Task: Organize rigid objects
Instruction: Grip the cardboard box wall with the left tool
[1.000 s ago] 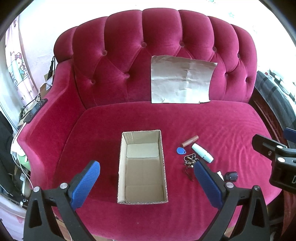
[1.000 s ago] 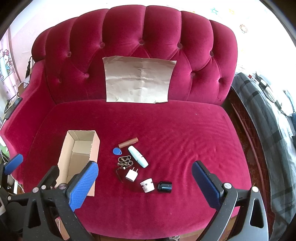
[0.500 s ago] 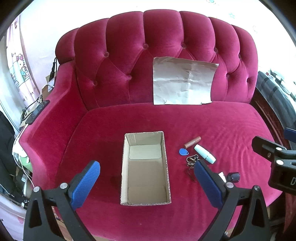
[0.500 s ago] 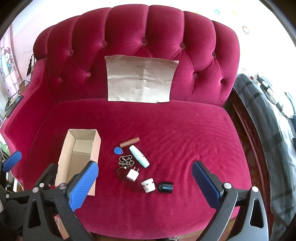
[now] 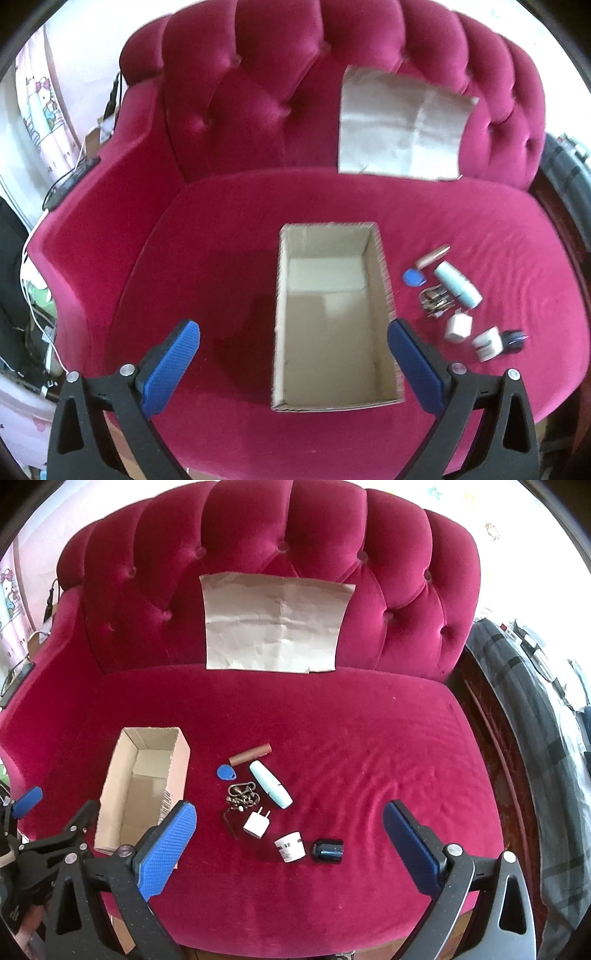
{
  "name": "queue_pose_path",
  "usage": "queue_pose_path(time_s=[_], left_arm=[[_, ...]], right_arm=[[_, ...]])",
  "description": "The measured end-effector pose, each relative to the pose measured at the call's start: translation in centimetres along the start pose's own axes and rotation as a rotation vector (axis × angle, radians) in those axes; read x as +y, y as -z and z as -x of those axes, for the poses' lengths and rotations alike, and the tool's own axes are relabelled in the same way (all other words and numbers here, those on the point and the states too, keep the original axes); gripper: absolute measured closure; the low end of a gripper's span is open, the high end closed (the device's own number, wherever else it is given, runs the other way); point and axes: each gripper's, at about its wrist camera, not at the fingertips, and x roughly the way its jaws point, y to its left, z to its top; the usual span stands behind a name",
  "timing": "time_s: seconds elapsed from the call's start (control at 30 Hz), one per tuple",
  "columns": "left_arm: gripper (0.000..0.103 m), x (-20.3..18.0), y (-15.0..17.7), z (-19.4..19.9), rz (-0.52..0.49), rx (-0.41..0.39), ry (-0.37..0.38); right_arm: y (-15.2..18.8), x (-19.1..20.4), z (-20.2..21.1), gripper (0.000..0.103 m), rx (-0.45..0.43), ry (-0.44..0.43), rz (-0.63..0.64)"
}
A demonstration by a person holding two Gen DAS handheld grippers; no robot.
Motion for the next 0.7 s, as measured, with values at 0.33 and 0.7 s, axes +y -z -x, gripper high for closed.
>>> queue_pose_path(time_s=[0.33,0.7], left_arm=[[0.000,0.2,2.4,-5.0,-0.026,0.052,0.027],[0.000,1.4,3.4,-7.9,0.006,0.083,0.039]], right_arm=[[1.1,-0.2,-4.0,0.000,0.045,-0.013,-0.002],[2.2,-1.3,-7.8,0.000,0.088,-0.007,-0.026]])
